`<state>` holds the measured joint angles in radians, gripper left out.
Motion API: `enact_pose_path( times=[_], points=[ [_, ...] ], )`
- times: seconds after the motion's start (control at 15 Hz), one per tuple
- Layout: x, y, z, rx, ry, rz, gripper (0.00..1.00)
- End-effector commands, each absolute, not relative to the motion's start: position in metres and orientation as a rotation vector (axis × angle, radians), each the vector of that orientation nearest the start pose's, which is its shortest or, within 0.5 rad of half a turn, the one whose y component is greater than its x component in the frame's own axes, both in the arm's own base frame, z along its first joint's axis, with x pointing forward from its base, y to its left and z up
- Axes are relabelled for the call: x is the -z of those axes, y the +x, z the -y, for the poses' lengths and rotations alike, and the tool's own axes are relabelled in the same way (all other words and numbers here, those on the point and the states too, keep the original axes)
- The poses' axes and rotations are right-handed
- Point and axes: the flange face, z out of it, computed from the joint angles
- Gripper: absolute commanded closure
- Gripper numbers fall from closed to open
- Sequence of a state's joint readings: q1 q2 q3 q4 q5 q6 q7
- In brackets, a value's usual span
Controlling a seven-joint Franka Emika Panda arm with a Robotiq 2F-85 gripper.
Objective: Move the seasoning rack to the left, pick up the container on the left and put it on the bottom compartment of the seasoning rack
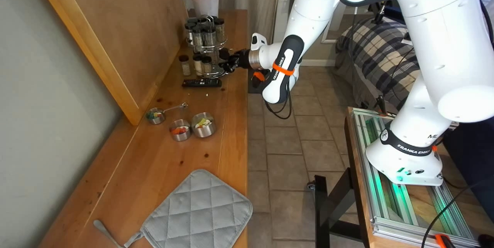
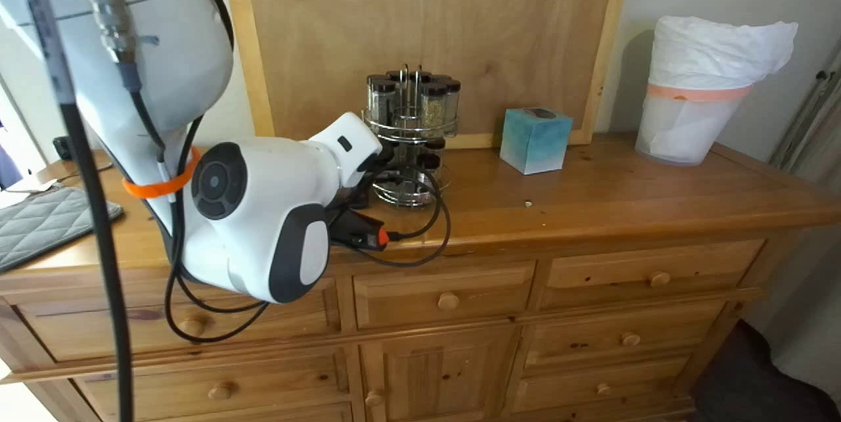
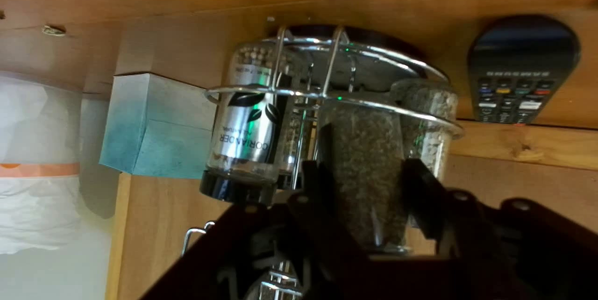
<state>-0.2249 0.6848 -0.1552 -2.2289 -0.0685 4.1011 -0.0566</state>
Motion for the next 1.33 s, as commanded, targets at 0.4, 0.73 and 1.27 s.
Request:
enact_pose_path(
  times=[0.4,0.73,1.27],
  points=[
    [-0.213,0.542,0.194,1.750,-2.867,-0.271,0.77],
    [-0.214,0.551,0.196,1.659,-2.907,-0.301,0.77],
    [-0.224,0.562,0.196,1.542,-2.915,-0.385,0.77]
  ],
)
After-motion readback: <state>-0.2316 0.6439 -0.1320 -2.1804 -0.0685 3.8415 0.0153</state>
